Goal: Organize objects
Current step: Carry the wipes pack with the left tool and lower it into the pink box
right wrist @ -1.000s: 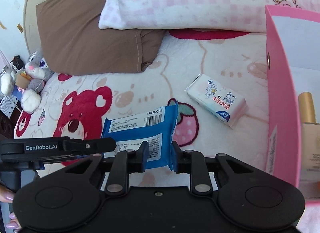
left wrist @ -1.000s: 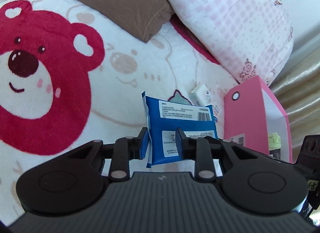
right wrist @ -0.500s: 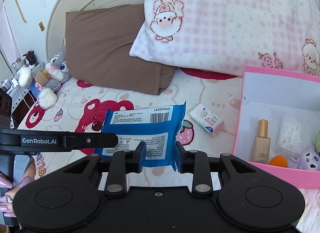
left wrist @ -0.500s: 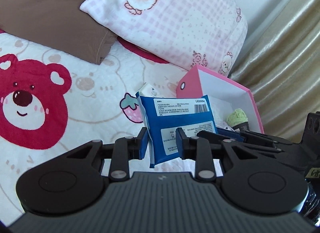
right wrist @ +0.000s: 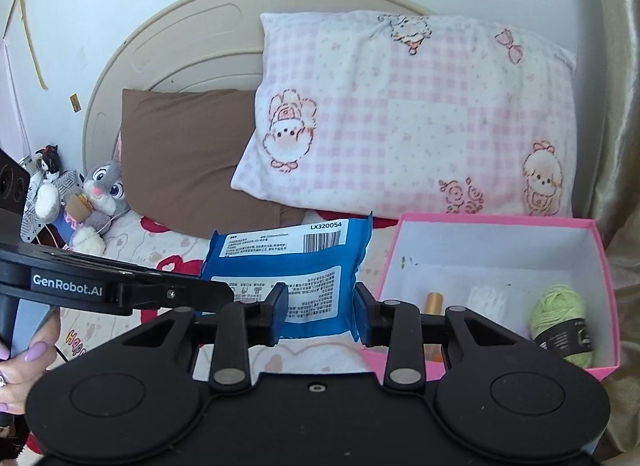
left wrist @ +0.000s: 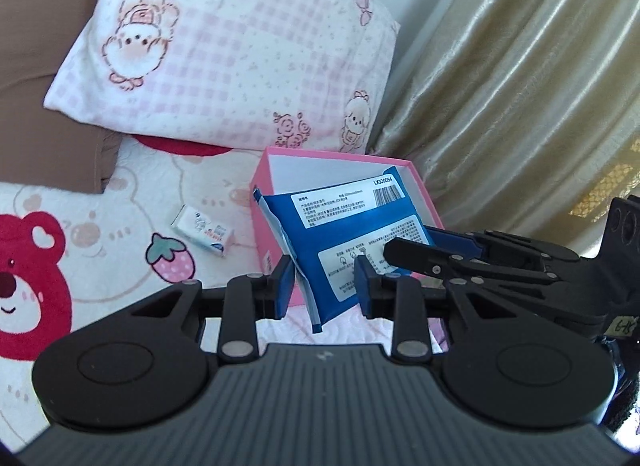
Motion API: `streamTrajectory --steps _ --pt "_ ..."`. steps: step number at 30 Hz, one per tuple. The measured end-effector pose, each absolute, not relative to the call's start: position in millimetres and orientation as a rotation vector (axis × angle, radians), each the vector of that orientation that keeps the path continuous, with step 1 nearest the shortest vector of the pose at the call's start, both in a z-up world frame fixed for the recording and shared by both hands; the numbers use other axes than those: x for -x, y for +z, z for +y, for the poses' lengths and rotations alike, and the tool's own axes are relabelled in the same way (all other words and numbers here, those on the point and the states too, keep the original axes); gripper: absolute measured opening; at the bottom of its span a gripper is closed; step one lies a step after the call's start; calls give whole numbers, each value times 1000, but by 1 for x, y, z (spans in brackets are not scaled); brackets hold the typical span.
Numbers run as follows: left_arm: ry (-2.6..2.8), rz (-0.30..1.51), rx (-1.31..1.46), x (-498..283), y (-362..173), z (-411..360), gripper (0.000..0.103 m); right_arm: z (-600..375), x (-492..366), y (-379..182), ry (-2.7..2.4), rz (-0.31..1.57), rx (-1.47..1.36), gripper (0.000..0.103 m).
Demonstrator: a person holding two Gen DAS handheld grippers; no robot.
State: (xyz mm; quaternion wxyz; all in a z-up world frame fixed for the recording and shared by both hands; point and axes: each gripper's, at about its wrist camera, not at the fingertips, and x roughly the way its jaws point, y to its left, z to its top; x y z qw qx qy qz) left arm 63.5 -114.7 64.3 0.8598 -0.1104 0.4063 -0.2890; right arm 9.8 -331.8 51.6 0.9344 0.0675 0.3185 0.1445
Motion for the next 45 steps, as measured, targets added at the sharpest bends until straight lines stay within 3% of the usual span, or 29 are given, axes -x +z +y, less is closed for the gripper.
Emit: streamTrajectory --steps 11,31,44,45 --pt "-669 887 143 -115 78 -203 29 -397 -34 61 187 625 -134 41" --pt "-551 1076 221 -230 -49 -271 29 -463 -144 -53 123 866 -251 41" --pt "-497 1106 142 -261 -91 -290 30 -469 -189 -108 85 981 -299 41" --pt "-499 1094 169 -261 -91 -289 34 -470 -190 -110 71 985 -296 42"
